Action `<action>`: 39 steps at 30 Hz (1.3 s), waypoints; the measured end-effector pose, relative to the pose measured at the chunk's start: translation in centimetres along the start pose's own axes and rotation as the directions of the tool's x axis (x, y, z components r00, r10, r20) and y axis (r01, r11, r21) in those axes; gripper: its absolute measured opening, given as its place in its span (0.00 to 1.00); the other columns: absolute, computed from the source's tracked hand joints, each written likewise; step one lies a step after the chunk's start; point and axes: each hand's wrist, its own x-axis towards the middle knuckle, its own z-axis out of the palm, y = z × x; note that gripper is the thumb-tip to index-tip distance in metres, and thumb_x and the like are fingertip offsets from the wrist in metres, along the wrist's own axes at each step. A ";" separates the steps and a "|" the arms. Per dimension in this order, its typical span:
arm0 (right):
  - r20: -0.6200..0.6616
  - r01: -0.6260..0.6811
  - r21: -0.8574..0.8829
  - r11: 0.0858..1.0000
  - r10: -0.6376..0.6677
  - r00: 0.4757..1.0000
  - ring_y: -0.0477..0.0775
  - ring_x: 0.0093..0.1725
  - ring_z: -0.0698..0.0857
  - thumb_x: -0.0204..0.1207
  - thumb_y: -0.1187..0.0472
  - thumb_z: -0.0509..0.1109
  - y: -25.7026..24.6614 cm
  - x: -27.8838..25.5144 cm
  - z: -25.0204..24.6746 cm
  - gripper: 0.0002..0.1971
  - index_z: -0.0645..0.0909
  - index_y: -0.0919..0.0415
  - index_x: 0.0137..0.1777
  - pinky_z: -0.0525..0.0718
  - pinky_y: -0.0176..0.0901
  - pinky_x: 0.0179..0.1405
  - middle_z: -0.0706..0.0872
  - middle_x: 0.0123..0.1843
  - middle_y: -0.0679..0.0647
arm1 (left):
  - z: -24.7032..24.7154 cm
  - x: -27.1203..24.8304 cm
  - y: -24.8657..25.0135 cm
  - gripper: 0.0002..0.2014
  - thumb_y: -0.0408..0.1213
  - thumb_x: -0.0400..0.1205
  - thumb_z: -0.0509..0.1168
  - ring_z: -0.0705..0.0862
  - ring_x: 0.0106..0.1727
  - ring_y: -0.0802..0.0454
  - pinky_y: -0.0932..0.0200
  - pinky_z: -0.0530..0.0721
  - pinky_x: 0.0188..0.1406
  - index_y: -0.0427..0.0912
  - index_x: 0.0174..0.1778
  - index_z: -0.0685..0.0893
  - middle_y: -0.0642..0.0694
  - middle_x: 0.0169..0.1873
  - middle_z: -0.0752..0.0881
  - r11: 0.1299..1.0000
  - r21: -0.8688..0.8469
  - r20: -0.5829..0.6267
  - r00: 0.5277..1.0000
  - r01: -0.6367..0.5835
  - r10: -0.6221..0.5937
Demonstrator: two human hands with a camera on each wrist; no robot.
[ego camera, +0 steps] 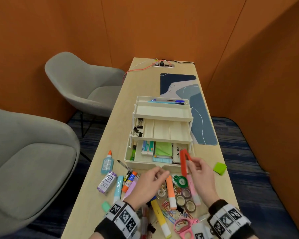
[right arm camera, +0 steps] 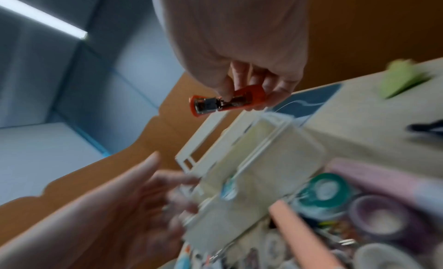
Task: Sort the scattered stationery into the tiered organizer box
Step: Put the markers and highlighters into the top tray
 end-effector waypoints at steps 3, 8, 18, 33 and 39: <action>0.114 0.034 -0.022 0.999 -0.031 0.993 0.42 0.47 0.83 0.81 0.62 0.65 -1.1 -0.2 3.6 0.05 0.80 0.53 0.53 0.79 0.31 0.40 0.85 0.48 0.47 | 0.1 1.2 1.5 0.16 0.57 0.80 0.63 0.88 0.34 0.48 0.51 0.87 0.38 0.47 0.49 0.81 0.47 0.36 0.89 0.978 -0.174 -0.026 0.993 0.112 -0.118; 0.362 0.057 -0.051 0.997 -0.035 0.931 0.36 0.48 0.83 0.80 0.64 0.65 -2.8 0.0 7.5 0.12 0.80 0.56 0.62 0.80 0.24 0.39 0.85 0.52 0.47 | -3.3 2.2 0.6 0.07 0.38 0.86 0.57 0.85 0.26 0.48 0.50 0.88 0.32 0.41 0.50 0.80 0.43 0.30 0.86 0.920 -0.311 -0.177 0.937 0.237 -0.302; 0.483 0.061 -0.108 0.992 -0.001 0.875 0.43 0.55 0.83 0.81 0.63 0.64 -1.0 -0.1 5.8 0.09 0.83 0.51 0.55 0.79 0.33 0.54 0.86 0.55 0.44 | -6.8 9.1 -0.6 0.16 0.43 0.86 0.53 0.79 0.34 0.53 0.63 0.72 0.28 0.40 0.41 0.81 0.49 0.31 0.79 0.716 0.568 -0.276 0.913 0.407 -0.300; 0.344 0.021 -0.290 0.957 0.084 0.935 0.45 0.49 0.85 0.78 0.66 0.66 4.9 -0.9 -0.9 0.11 0.83 0.47 0.45 0.80 0.33 0.47 0.88 0.49 0.47 | -4.5 13.3 -3.7 0.09 0.32 0.85 0.58 0.86 0.54 0.43 0.54 0.84 0.52 0.34 0.55 0.81 0.39 0.54 0.86 0.672 0.582 -0.289 0.889 0.458 -0.355; 0.429 0.220 -0.559 0.799 0.052 0.902 0.44 0.37 0.77 0.78 0.57 0.64 5.7 -1.9 1.6 0.03 0.73 0.52 0.49 0.75 0.36 0.33 0.80 0.42 0.46 | -4.9 11.0 -4.2 0.15 0.40 0.87 0.54 0.82 0.46 0.46 0.57 0.78 0.43 0.33 0.59 0.78 0.38 0.51 0.84 0.783 0.509 -0.265 0.931 0.356 -0.251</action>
